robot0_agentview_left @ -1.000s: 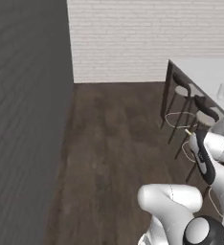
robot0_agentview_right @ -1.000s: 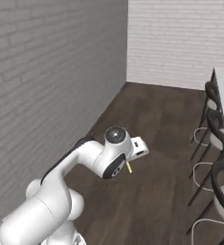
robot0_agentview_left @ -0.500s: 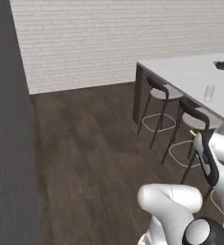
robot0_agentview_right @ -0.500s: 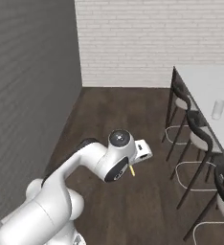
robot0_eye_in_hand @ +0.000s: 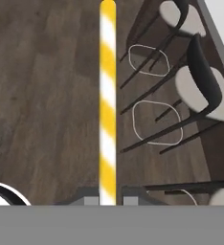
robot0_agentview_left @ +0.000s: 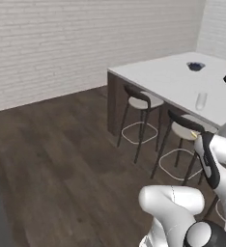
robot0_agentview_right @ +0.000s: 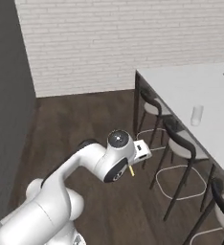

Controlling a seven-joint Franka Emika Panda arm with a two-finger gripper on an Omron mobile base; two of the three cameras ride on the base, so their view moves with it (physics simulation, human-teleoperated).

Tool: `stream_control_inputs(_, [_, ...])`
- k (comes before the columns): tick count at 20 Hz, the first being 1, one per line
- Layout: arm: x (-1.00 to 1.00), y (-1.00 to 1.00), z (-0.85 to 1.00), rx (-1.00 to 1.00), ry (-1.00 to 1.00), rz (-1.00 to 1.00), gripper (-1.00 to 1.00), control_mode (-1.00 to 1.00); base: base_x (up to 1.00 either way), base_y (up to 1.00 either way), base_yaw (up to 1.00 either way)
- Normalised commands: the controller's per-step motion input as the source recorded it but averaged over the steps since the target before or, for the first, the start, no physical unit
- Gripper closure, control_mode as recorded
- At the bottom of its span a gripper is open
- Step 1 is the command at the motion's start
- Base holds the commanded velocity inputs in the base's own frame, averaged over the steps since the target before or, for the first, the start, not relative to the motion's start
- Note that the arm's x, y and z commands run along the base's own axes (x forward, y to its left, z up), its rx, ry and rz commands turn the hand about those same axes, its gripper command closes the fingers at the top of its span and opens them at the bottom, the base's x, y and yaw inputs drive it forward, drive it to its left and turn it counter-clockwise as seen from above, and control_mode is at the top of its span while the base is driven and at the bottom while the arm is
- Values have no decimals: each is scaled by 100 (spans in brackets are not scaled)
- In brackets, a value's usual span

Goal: Take a straw from the drawer in front and place it inside the glass cup on the dining counter.

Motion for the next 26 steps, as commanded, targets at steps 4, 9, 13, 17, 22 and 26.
stream_control_inputs(4, [0,0,0,0,0,0,100,100,76,38,-49])
stream_control_inputs(9, [0,0,0,0,0,0,100,100,69,36,-50])
stream_control_inputs(13, [0,0,0,0,0,0,100,100,70,29,-50])
stream_control_inputs(17, [0,0,0,0,0,0,100,100,74,30,-51])
stream_control_inputs(22, [0,0,0,0,0,0,100,100,77,21,-53])
stream_control_inputs(26, [0,0,0,0,0,0,100,100,86,16,-52])
